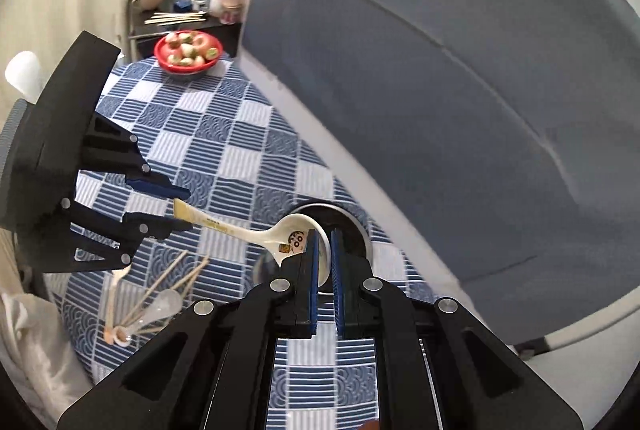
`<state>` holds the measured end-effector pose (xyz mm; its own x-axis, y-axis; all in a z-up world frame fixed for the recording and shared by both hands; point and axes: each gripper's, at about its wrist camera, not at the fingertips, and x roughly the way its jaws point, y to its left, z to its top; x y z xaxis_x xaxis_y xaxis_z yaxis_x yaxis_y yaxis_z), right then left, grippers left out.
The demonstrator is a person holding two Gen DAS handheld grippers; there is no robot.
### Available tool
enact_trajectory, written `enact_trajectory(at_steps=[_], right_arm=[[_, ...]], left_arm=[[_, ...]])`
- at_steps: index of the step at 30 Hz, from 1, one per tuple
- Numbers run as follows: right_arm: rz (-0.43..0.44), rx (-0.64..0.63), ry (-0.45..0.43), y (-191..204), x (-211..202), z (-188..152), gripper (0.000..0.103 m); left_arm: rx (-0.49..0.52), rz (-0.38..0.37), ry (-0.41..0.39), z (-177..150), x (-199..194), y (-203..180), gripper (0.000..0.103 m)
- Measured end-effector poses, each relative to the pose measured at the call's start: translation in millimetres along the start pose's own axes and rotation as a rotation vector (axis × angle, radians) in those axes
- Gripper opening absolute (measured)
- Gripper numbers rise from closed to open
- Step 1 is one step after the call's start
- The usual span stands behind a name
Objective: Organize utensils
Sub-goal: 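Carry the yellow-handled spoon with the right gripper over the black holder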
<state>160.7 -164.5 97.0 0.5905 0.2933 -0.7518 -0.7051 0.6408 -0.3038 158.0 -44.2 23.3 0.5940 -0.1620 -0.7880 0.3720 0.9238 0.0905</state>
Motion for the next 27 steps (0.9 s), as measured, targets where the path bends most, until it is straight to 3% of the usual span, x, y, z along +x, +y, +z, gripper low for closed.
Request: enact_trajectory(at_steps=[14, 27], right_arm=[[-0.111, 0.006, 0.036, -53, -8, 6, 0.006], [-0.144, -0.008, 0.078, -79, 14, 7, 0.007]], left_arm=[[0.002, -0.087, -0.028, 57, 24, -15, 0.024], [0.016, -0.143, 0.029, 90, 75, -22, 0.023]])
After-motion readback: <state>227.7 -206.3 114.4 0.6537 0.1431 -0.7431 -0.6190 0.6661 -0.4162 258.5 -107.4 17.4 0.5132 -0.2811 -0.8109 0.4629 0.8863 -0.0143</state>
